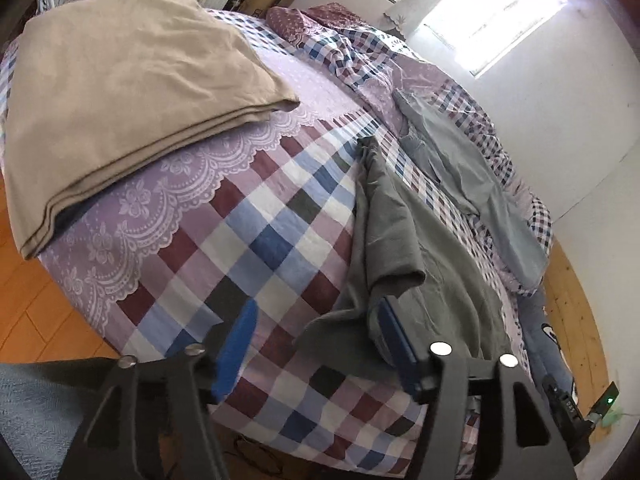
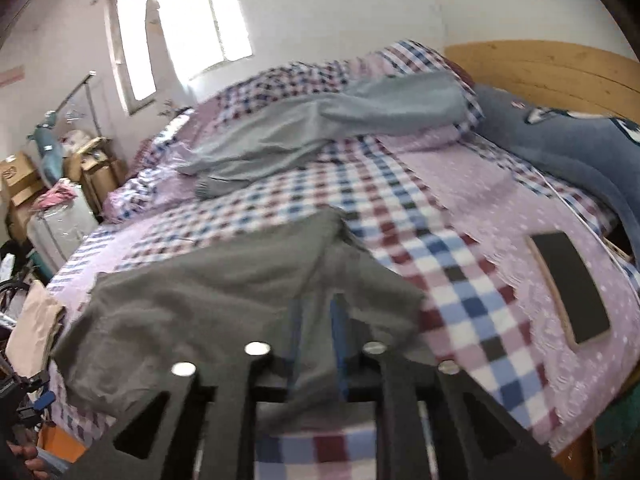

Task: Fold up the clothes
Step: 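Grasp the grey t-shirt edge with the left gripper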

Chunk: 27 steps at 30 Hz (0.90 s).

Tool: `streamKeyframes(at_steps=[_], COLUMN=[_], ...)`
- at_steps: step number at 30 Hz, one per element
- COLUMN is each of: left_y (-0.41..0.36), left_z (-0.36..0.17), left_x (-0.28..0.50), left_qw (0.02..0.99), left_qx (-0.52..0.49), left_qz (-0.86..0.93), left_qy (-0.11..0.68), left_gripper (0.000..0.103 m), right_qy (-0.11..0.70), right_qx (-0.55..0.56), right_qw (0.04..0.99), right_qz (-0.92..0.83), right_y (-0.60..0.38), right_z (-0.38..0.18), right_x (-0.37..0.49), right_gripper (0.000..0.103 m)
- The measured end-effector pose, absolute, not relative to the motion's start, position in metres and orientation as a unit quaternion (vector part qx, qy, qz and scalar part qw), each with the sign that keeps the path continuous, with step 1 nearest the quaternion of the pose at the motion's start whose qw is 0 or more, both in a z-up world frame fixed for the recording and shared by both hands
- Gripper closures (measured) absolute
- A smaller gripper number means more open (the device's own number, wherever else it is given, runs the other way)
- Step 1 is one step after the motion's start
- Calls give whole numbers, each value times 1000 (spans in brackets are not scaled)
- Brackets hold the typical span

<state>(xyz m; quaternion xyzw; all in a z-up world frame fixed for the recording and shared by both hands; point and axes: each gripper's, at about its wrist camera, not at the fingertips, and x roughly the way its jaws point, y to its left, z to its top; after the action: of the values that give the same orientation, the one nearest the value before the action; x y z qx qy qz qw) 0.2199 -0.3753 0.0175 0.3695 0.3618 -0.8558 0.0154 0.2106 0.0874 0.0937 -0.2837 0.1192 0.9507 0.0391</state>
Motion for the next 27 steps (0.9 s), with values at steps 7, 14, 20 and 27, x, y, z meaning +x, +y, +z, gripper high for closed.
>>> streamKeyframes(at_steps=[7,14,20,27], left_y=[-373,-361,-332,-328], left_z=[-2,-1,11,4], left_x=[204,198,188,184], left_qw=[-10,-31,-6,-27], left_qx=[404,404,409,431], left_qz=[-845,-861,-891,-880], left_qy=[349,308,196,197], left_gripper=[35,35,44,85], right_qy=[93,78,39,33], right_qx=[-263,-269,-277,-284], right_qw=[-16,-58,-74,-81], right_qz=[960,958,957,955], right_y=[44,10,-9,-17], right_z=[94,86,77,72], right_x=[197,185,186,185], right_gripper=[54,48,47,47])
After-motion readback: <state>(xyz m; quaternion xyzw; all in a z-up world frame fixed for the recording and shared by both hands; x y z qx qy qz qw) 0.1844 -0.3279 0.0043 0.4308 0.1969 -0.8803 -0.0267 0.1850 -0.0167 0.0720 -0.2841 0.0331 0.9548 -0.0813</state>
